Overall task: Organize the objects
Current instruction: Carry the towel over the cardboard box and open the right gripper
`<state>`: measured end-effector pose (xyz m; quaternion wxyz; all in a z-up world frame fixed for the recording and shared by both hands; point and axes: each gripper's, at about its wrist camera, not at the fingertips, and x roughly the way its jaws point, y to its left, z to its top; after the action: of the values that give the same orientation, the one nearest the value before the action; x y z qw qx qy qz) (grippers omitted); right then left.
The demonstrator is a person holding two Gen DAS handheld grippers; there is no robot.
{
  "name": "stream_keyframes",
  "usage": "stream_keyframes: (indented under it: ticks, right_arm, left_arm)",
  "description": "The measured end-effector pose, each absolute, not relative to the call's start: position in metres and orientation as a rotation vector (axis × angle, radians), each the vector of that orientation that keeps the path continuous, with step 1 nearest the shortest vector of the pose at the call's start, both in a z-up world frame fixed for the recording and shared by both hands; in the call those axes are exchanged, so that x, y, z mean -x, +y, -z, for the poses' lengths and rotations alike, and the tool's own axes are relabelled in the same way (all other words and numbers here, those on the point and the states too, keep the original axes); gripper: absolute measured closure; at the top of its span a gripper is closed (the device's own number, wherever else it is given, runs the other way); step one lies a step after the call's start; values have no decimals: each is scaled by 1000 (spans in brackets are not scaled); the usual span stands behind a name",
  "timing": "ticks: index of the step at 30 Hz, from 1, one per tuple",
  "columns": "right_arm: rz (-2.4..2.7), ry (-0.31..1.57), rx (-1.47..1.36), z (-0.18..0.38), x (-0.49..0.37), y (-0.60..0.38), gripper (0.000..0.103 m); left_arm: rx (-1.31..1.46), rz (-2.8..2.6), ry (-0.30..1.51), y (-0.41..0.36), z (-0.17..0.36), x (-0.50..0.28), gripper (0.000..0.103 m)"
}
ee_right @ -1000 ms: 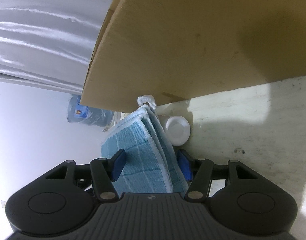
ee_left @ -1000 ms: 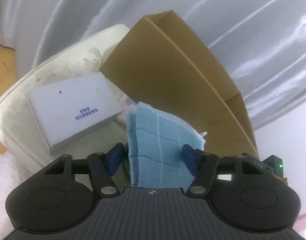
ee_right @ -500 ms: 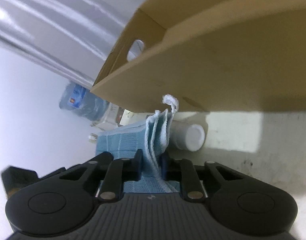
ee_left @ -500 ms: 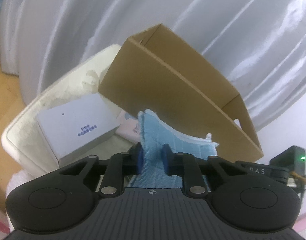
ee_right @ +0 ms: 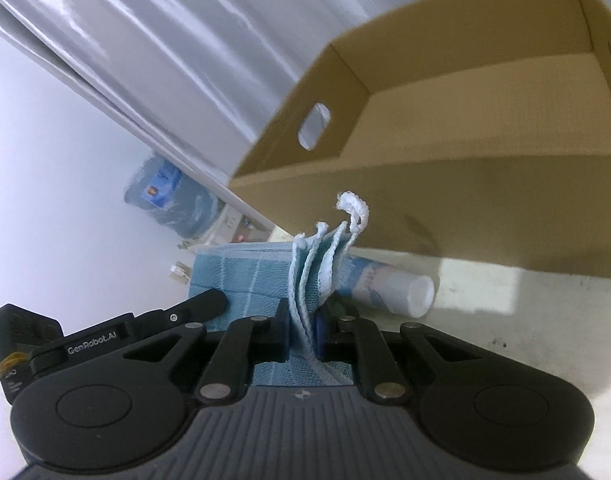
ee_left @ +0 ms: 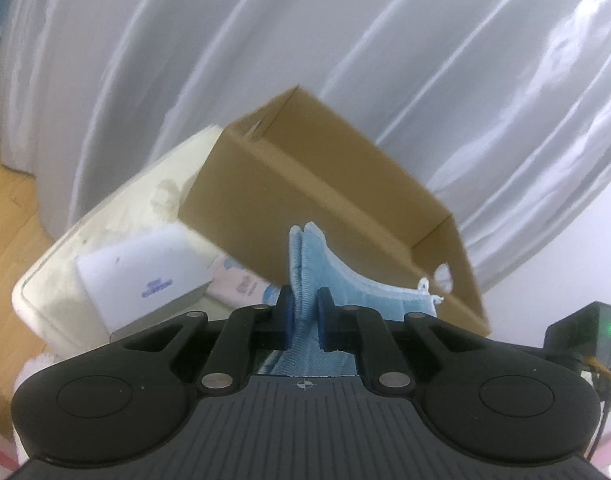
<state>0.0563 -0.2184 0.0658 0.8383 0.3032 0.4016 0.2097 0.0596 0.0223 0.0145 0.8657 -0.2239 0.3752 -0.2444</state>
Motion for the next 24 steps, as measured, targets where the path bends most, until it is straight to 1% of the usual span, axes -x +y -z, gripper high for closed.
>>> stream_keyframes:
  ticks: [8, 15, 19, 24]
  right_arm:
    - [-477, 722, -682, -115, -42, -265, 91]
    - [-436, 609, -686, -155, -52, -307, 91]
    - [-396, 596, -706, -162, -66, -338, 91]
    - [-343, 667, -776, -145, -102, -381, 91]
  left_arm:
    - [446, 605, 681, -2, -68, -62, 93]
    - [411, 709, 612, -56, -107, -89, 93]
    - [403, 764, 643, -96, -110, -119, 93]
    - [400, 787, 728, -143, -93, -164, 93]
